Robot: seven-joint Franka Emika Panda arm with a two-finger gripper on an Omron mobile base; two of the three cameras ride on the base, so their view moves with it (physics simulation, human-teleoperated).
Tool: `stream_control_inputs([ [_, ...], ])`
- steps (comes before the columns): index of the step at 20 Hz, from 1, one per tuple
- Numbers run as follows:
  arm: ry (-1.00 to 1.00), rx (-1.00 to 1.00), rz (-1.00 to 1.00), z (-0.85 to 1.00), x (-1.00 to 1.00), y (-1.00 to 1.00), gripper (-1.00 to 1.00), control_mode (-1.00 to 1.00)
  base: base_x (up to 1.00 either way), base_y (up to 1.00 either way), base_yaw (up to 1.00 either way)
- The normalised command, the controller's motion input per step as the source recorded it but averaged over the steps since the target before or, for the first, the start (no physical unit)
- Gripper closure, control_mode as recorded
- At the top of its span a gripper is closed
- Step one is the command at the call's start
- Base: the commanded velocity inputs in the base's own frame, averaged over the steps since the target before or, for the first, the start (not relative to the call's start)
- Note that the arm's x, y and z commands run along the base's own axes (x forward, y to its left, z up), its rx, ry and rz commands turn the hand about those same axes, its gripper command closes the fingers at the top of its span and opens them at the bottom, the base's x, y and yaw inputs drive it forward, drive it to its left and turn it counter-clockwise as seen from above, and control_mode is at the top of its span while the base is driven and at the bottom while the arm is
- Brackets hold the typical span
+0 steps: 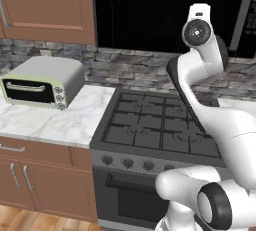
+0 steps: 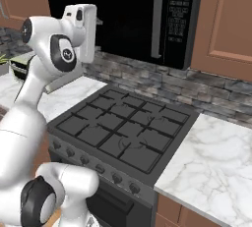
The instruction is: Place the tupperware containing the chicken drumstick and eggplant meal in the microwave. Close the microwave door and press the start button to reheat the meal.
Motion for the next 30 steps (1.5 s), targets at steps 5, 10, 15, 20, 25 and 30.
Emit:
stream_control_inputs([
  [5,-0.15,0.01,0.03,0.03,-0.96,0.0,-1.0,-1.0,0.0,0.0,0.0],
  [10,0.0,0.14,0.07,0.31,-0.99,-0.04,-1.0,-1.0,0.0,0.0,0.0],
  [15,0.0,0.28,0.11,0.26,-0.91,-0.33,-1.0,-1.0,0.0,0.0,0.0],
  [20,0.0,0.34,0.15,0.06,-0.79,-0.47,-1.0,-1.0,0.0,0.0,0.0],
  [25,-0.01,0.32,0.18,0.0,-0.31,-0.49,-1.0,-1.0,0.0,0.0,0.0],
  [30,-0.14,0.25,0.13,0.0,-0.07,-0.63,-1.0,-1.0,0.0,0.0,0.0],
])
